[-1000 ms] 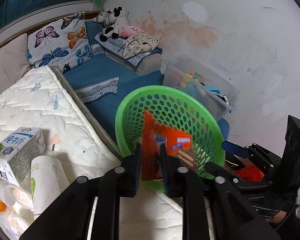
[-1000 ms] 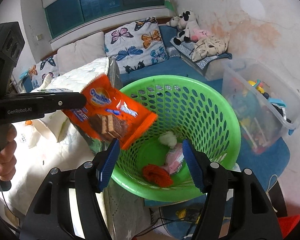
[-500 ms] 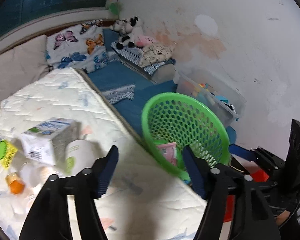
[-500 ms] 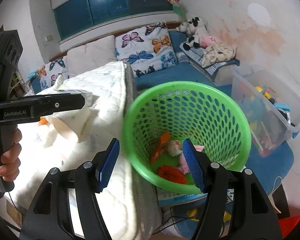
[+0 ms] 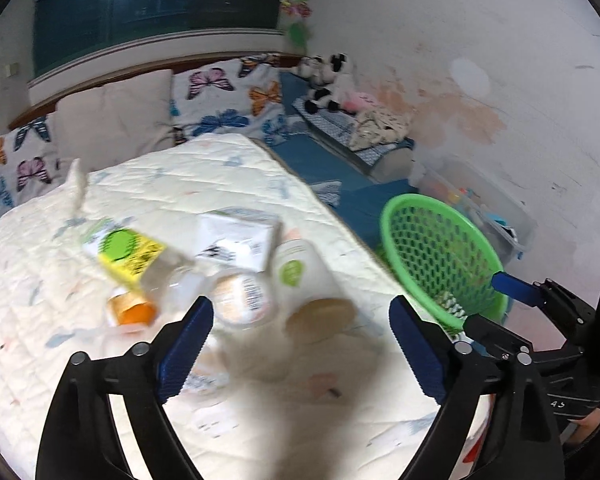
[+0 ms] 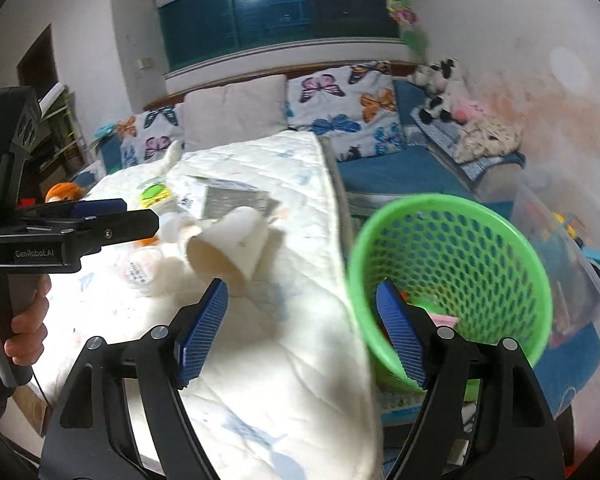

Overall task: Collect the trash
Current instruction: 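Move both tools back to the bed toward the paper cup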

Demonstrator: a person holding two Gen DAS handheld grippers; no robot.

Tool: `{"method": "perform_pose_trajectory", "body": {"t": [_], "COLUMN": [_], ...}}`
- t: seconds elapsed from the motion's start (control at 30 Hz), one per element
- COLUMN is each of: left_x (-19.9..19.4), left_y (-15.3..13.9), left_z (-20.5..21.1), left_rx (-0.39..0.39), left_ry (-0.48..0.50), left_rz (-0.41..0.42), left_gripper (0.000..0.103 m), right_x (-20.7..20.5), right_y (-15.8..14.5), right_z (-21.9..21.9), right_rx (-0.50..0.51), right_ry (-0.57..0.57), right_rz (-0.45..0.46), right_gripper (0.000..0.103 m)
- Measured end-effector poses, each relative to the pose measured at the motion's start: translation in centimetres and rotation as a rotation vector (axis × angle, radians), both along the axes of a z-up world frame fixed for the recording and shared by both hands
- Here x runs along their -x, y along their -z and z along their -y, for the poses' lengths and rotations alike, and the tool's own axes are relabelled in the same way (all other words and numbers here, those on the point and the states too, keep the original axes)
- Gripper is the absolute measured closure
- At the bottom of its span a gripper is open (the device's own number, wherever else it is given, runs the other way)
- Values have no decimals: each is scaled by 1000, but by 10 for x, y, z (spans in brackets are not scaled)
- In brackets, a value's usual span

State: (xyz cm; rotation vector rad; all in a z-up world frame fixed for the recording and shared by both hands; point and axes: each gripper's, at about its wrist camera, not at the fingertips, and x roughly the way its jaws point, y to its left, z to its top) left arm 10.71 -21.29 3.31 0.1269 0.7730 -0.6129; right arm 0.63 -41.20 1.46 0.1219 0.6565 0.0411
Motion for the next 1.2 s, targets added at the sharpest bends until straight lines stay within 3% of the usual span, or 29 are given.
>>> {"method": "perform_pose_trajectory", "body": {"t": [0.73,1.2], "left_x": [4,-1], "left_y": [21,31], "left_z": [-83,-105], "left_rx": [-76,-88], "left_ry": [-233,-297], "left_rz": [-42,-43], "left_gripper": [7,7], "right_x": [-37,-70], "right_y": [12,25], "right_z": [-52,-64], "right_rx": [-21,-54], "right_ry": [-140,-150], "right_rz": [-43,-88], "right_gripper": [21,21]}}
